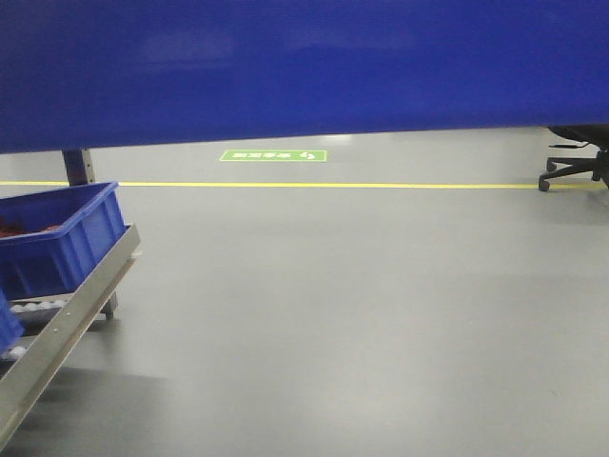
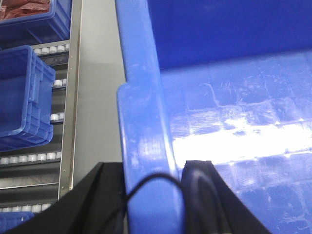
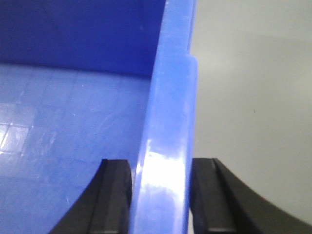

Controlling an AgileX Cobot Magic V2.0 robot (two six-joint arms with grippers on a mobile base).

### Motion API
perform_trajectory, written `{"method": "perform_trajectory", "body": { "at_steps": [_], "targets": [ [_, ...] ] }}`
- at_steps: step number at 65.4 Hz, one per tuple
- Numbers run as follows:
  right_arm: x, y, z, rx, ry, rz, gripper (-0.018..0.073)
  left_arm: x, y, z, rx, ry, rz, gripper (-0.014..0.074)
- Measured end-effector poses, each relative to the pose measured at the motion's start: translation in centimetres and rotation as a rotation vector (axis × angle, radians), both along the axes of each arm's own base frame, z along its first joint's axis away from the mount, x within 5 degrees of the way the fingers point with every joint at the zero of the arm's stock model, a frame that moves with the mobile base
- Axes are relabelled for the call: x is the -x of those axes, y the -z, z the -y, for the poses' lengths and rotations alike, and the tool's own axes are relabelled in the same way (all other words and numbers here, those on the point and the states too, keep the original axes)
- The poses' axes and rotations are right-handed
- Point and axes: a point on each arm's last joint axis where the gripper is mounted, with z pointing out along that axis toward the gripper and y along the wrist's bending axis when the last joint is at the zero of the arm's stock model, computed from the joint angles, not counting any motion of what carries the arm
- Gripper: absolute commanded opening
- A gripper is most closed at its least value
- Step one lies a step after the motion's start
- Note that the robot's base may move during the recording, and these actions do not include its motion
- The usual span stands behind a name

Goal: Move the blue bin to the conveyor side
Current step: 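Hold the blue bin with both grippers while turning away from the shelf, then hold the blue bin with both grippers while driving to the conveyor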

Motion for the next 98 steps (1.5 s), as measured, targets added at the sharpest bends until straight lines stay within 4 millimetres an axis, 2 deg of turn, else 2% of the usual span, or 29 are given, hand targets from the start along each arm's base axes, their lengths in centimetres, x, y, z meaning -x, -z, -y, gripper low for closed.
{"method": "perform_trajectory", "body": {
  "at_steps": [98],
  "targets": [
    [0.12, -0.07, 0.02, -0.001, 0.000, 0.003, -0.0078, 0.00, 0.00, 0.00, 0.000, 0.000, 0.000, -0.0009]
  ]
}}
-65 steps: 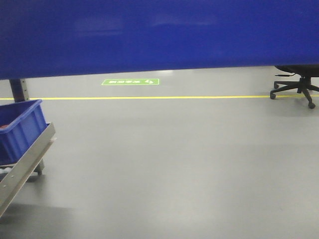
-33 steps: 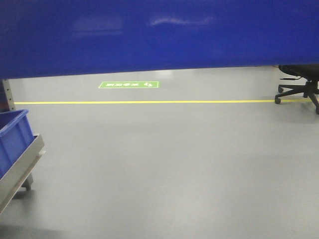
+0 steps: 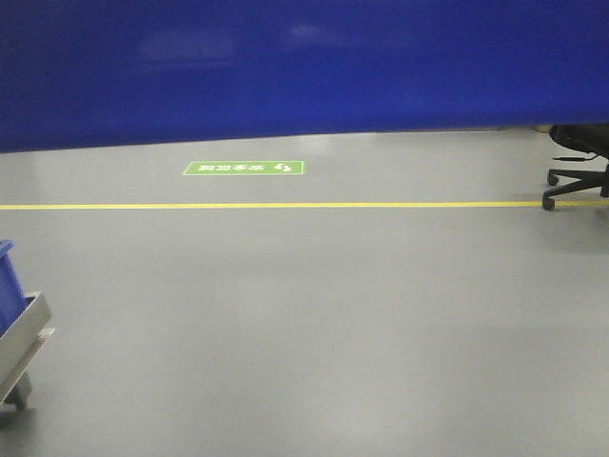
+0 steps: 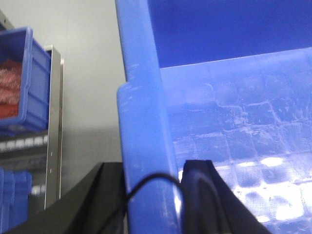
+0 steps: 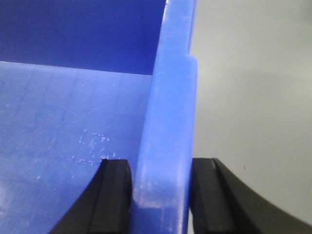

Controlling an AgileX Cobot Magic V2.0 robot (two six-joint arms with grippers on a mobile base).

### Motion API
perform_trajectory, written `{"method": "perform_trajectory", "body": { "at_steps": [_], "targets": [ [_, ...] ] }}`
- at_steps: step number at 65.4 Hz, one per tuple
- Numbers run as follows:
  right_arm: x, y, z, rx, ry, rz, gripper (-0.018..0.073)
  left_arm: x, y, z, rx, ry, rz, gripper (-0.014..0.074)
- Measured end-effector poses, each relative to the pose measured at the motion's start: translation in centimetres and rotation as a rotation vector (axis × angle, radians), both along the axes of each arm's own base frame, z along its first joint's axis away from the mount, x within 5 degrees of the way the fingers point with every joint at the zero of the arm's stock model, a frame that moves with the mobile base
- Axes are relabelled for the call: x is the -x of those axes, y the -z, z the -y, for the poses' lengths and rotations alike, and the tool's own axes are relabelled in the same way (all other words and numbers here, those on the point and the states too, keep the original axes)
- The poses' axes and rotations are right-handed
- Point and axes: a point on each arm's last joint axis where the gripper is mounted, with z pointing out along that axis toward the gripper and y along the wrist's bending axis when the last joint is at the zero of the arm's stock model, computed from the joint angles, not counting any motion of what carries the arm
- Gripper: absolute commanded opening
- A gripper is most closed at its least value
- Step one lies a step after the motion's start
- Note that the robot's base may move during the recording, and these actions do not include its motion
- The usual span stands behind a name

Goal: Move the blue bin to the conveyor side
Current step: 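Hold the blue bin with both grippers while driving to the conveyor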

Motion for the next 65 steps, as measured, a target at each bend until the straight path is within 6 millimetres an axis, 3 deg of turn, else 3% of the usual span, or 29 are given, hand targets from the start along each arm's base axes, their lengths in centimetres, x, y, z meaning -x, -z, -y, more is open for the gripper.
{"method": "perform_trajectory", "body": {
  "at_steps": [65],
  "targets": [
    [0.01, 0.00, -0.03, -0.004, -0.002, -0.001, -0.0078, -0.01, -0.01, -0.07, -0.007, -0.004, 0.002, -0.0009]
  ]
}}
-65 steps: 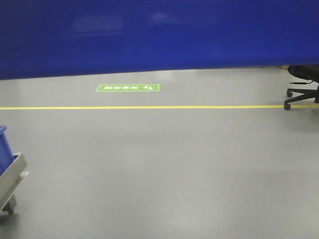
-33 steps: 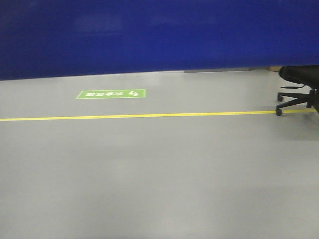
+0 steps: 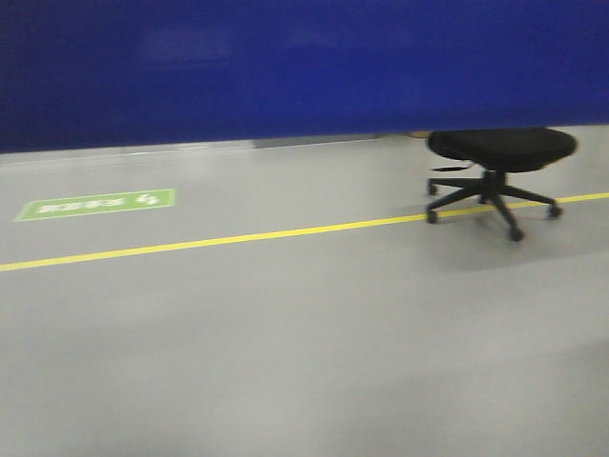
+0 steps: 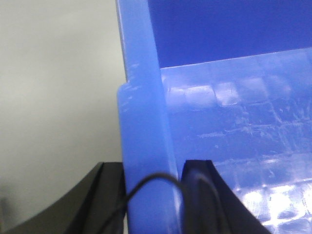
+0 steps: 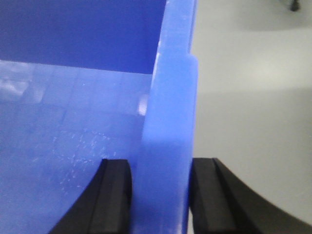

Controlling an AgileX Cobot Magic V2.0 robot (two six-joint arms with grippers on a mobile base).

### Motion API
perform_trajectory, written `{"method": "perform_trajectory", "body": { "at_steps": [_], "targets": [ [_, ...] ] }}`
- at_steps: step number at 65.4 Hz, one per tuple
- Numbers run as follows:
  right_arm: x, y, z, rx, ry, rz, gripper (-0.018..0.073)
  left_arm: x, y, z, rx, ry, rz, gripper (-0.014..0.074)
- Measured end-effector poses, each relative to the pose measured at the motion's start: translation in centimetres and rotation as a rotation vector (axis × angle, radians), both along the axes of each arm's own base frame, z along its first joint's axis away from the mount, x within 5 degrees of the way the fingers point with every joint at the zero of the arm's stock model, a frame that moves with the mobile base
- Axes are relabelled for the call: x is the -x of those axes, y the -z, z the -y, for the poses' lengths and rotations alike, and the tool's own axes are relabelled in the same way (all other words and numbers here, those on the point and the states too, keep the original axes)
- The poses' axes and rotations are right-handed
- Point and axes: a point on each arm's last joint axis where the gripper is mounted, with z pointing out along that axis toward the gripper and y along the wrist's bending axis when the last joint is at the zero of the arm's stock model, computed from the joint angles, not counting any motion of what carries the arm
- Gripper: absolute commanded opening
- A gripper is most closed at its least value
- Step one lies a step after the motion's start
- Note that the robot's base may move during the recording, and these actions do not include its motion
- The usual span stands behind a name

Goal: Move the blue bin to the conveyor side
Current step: 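Hold the blue bin with both grippers while driving to the conveyor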

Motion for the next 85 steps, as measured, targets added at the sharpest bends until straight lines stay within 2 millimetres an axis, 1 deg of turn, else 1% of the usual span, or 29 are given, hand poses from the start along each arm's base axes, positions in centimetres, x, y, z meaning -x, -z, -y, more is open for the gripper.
{"method": "perform_trajectory", "body": {
  "at_steps": [85],
  "targets": [
    [-0.02, -0.04, -0.18, -0.024, -0.006, 0.003, -0.0078, -0.40, -0.55, -0.52, -0.077, -0.023, 0.074, -0.0009]
  ]
}}
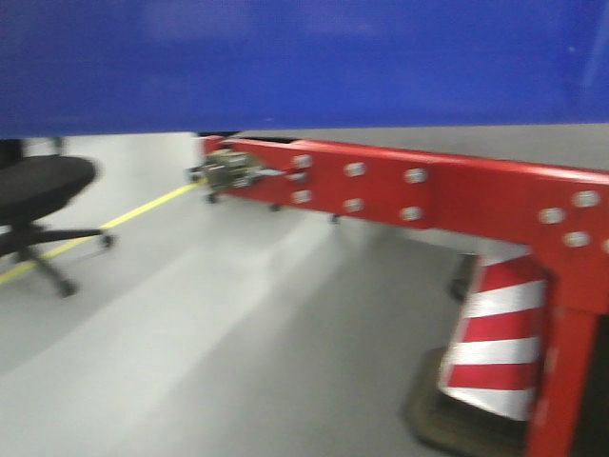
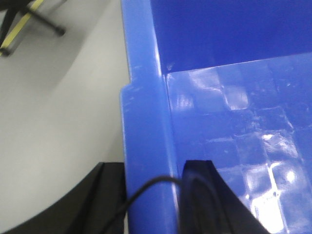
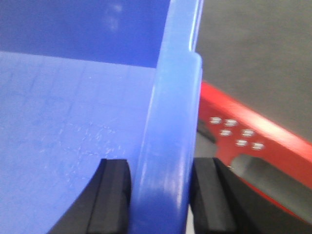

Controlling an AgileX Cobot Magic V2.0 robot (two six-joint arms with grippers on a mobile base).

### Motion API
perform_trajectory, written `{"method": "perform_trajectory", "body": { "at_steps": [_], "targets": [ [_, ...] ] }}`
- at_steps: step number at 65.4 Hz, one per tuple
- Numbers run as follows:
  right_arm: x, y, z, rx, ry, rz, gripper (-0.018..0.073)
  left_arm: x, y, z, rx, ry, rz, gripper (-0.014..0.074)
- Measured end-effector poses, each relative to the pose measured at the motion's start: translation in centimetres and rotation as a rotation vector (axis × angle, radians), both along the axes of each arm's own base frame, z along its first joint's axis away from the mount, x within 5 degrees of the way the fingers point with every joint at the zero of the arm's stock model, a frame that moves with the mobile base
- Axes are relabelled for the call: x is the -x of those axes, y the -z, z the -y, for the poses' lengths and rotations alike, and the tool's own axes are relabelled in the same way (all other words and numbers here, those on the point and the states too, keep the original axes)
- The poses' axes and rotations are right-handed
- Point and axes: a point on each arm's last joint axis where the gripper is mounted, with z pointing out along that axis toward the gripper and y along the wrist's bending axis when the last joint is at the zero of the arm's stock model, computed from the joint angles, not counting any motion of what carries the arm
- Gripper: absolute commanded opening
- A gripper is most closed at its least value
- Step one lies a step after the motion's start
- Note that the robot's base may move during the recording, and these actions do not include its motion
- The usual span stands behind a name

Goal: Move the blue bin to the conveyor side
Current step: 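Hold the blue bin with both grippers while driving to the conveyor, then carry the blue bin with both grippers over the grey conveyor belt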

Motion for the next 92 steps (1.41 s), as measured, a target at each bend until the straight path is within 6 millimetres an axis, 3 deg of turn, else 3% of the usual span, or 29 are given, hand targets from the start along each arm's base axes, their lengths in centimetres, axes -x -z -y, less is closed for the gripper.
{"method": "perform_trajectory", "body": {
  "at_steps": [92],
  "targets": [
    [-0.03, -0.04, 0.01, -0.003, 0.004, 0.005, -0.0078, -0.57, -0.66, 0.08, -0.026, 0.019, 0.092, -0.0009]
  ]
}}
